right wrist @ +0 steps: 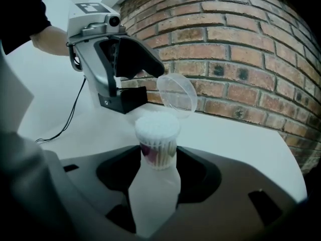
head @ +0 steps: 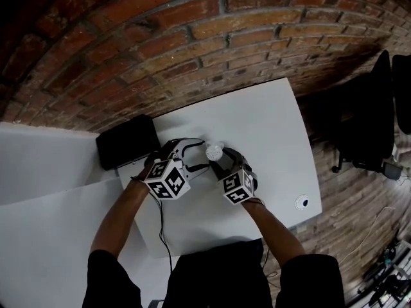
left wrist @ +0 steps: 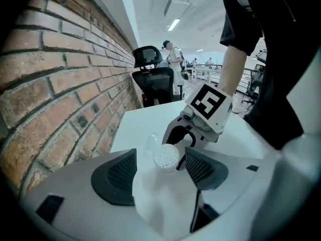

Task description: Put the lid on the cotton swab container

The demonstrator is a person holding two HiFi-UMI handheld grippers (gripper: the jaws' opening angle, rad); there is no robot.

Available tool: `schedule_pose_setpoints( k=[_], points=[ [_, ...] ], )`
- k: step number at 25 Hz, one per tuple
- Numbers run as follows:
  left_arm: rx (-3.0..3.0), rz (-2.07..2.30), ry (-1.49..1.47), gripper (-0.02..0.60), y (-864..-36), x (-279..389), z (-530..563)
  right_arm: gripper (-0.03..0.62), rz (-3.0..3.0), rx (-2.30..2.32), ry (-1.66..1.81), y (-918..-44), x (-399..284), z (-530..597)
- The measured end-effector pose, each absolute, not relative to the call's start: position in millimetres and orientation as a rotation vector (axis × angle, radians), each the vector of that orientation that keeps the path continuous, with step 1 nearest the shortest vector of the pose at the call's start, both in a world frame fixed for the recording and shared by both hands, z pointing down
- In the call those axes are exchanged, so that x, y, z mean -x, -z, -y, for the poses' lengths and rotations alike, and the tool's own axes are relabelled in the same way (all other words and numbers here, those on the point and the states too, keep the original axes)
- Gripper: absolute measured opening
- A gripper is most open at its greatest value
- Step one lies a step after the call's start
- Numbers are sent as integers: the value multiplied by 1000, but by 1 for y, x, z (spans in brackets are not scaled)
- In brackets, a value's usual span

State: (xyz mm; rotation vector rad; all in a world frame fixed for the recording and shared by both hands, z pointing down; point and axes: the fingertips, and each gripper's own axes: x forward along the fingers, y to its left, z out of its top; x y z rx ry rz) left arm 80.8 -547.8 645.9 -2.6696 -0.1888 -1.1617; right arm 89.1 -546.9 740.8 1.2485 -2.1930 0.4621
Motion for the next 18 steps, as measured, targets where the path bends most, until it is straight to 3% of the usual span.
schedule_pose_setpoints(
  k=[18],
  points=[
    [2553,367,1212,288,-661,-90,534,235,2208,-1244,-472,-741,-89,548]
  ],
)
